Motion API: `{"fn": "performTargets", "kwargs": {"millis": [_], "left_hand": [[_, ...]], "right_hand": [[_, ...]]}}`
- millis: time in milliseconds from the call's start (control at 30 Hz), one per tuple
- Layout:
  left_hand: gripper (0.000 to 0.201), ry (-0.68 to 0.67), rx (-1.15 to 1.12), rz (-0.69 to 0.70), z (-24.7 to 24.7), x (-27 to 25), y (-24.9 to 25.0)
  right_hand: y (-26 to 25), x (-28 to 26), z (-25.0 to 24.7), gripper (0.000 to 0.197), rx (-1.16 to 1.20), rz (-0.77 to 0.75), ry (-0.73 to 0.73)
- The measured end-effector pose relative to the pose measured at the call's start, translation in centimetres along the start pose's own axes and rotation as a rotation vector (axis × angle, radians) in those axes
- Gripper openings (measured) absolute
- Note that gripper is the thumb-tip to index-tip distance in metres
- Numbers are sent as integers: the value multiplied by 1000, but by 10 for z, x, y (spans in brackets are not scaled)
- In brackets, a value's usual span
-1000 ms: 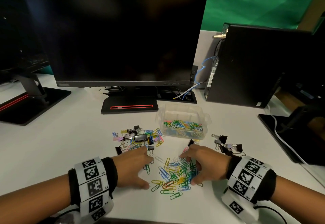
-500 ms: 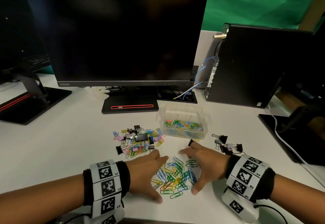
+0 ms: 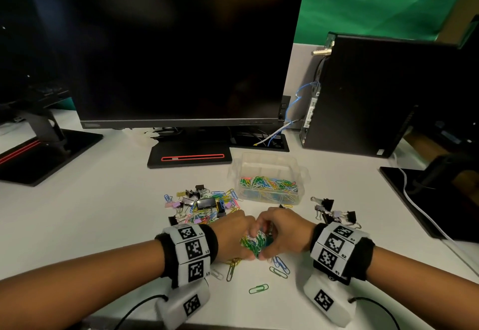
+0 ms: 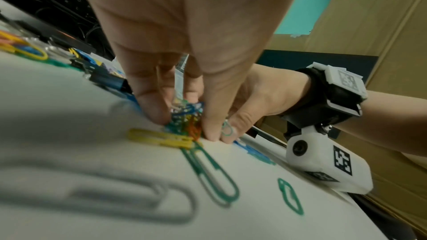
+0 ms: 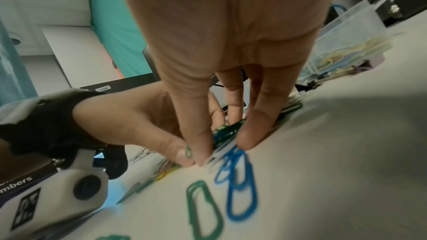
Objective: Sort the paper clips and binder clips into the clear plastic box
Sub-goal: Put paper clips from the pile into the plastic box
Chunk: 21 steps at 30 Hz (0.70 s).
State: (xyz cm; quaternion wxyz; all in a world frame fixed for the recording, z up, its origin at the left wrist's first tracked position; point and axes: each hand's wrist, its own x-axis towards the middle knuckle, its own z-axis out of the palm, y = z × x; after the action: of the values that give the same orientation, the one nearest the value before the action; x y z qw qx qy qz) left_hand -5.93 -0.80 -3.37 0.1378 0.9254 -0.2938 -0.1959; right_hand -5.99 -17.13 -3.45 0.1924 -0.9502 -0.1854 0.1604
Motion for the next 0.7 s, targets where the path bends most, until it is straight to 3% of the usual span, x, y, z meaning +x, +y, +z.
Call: {"fn": "performTargets", "kwargs": {"millis": [200, 400, 700], "left_hand": [[18, 67, -29, 24, -6, 10, -9], [19, 76, -128, -2, -23, 18, -18], [20, 259, -438, 20, -58, 52, -28]], "right_hand": [[2, 4, -3, 18, 104, 56, -55], [8, 7, -11, 14, 90, 70, -51], [18, 6, -34, 9, 246, 128, -36]]}}
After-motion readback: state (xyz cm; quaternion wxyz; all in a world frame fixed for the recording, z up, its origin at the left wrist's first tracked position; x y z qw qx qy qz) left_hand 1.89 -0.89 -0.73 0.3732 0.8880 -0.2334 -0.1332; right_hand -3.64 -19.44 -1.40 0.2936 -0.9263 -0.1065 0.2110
